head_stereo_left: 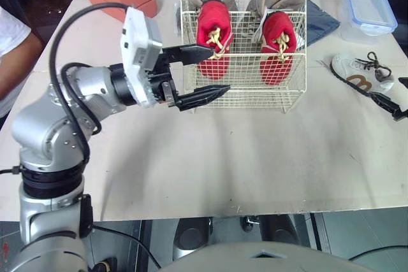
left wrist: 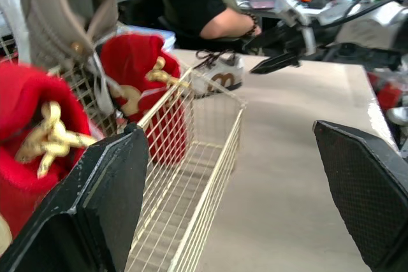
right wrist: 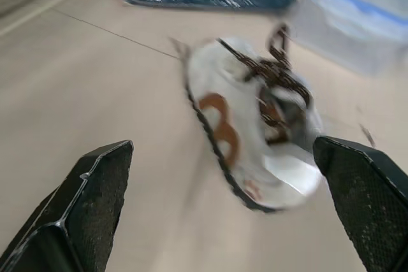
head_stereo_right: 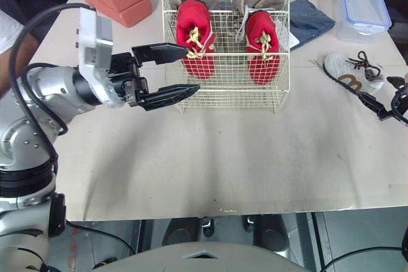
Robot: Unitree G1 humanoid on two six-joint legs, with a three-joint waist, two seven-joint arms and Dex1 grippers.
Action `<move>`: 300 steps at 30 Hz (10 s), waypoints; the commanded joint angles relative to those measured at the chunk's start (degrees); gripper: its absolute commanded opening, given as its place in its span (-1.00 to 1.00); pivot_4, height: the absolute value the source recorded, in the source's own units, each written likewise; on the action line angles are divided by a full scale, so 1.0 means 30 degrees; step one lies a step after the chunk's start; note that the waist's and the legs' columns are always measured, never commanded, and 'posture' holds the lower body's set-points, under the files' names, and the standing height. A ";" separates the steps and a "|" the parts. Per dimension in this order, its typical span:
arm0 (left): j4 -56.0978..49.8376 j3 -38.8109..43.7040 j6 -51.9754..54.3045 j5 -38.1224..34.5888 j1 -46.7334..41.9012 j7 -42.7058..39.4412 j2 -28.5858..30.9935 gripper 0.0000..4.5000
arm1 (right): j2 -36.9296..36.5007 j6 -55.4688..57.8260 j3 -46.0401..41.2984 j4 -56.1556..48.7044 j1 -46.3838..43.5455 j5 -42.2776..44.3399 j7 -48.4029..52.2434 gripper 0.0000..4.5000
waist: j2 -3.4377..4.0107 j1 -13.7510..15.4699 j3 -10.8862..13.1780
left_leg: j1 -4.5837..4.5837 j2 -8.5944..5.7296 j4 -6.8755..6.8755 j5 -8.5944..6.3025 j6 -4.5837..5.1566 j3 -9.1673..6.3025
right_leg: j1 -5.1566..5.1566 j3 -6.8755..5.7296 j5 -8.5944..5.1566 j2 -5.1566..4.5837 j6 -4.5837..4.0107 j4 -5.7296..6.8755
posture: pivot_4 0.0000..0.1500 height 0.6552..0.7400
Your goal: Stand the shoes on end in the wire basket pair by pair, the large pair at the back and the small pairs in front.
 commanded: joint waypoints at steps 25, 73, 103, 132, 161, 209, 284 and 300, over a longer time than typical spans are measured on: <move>-0.1090 0.0074 0.1313 -0.1768 -0.0981 -0.0563 0.1137 1.00 | -0.0107 -0.2570 0.0555 1.0669 -0.6588 -0.2057 0.0314 0.24 | 0.0028 -0.0032 0.0016 | -0.0006 0.0002 0.0002 0.0005 -0.0010 0.0029 | -0.0014 0.0018 0.0028 -0.0013 -0.0046 0.0007 | 1.00 -0.27; 0.3555 -0.0441 -0.0234 0.1110 -0.1895 -0.6468 0.2830 1.00 | 0.1167 -1.0484 0.5399 -1.4700 -0.4782 -0.0699 0.8060 -0.98 | 0.0084 -0.0026 0.0090 | -0.0012 0.0007 0.0000 0.0000 -0.0006 -0.0006 | -0.0040 0.0011 -0.0015 0.0022 0.0025 -0.0004 | 1.00 -0.27; 0.4300 -0.1485 -0.1354 0.3258 -0.1152 -0.4726 -0.0920 -0.73 | 0.0373 -0.4324 0.5387 -1.6022 -0.4184 0.2526 0.2261 0.55 | 0.0067 0.0184 0.0093 | -0.0055 0.0017 0.0027 0.0004 -0.0009 -0.0009 | -0.0035 -0.0031 0.0034 -0.0040 -0.0059 0.0013 | 1.00 -0.27; 0.5120 -0.2264 -0.5130 0.5214 -0.0055 -0.2553 -0.5455 -0.73 | 0.5212 1.1581 0.4218 -2.3777 -0.2277 1.7144 -1.4246 -1.00 | 0.0058 0.0056 0.0084 | -0.0043 0.0008 0.0004 -0.0002 0.0001 -0.0031 | -0.0035 -0.0006 0.0036 0.0005 -0.0054 -0.0004 | 1.00 -0.27; 0.5481 -0.2034 -0.5529 0.5595 -0.0631 -0.1586 -0.7055 -0.73 | 0.8382 1.2881 0.5135 -2.3095 -0.3325 1.7908 -1.9788 -0.96 | 0.0058 0.0046 0.0084 | -0.0051 0.0009 -0.0005 -0.0003 0.0005 -0.0029 | -0.0040 -0.0008 0.0036 0.0003 -0.0055 -0.0010 | 1.00 -0.27; 0.2316 -0.1717 -0.1558 0.3941 -0.0272 -0.2543 -0.1248 1.00 | 0.5475 1.4824 0.3520 -2.4749 0.0790 1.7128 -2.5953 0.25 | 0.0059 0.0041 0.0085 | -0.0053 0.0008 -0.0042 -0.0007 0.0007 -0.0025 | -0.0062 0.0013 -0.0012 0.0009 0.0023 -0.0028 | 1.00 -0.27; 3.5036 0.1317 -1.0002 1.6774 -0.7342 -0.0822 0.5061 -0.22 | 0.5733 0.1556 0.4262 -2.4381 0.7537 0.5399 -0.0974 1.00 | -0.0167 0.0043 0.0027 | -0.0058 0.0013 -0.0014 -0.0023 0.0028 0.0014 | -0.0061 -0.0156 -0.0017 -0.0020 0.0015 0.0007 | 1.00 -0.27; 2.6971 0.8921 -1.3939 0.8347 -0.3724 -0.4871 0.3187 -0.82 | 0.5546 0.2894 0.4222 -2.4875 0.6391 0.7123 -0.1125 1.00 | -0.0217 0.0039 0.0026 | -0.0073 0.0030 0.0012 -0.0015 0.0014 -0.0025 | -0.0052 -0.0173 0.0026 -0.0059 -0.0060 0.0017 | 1.00 -0.27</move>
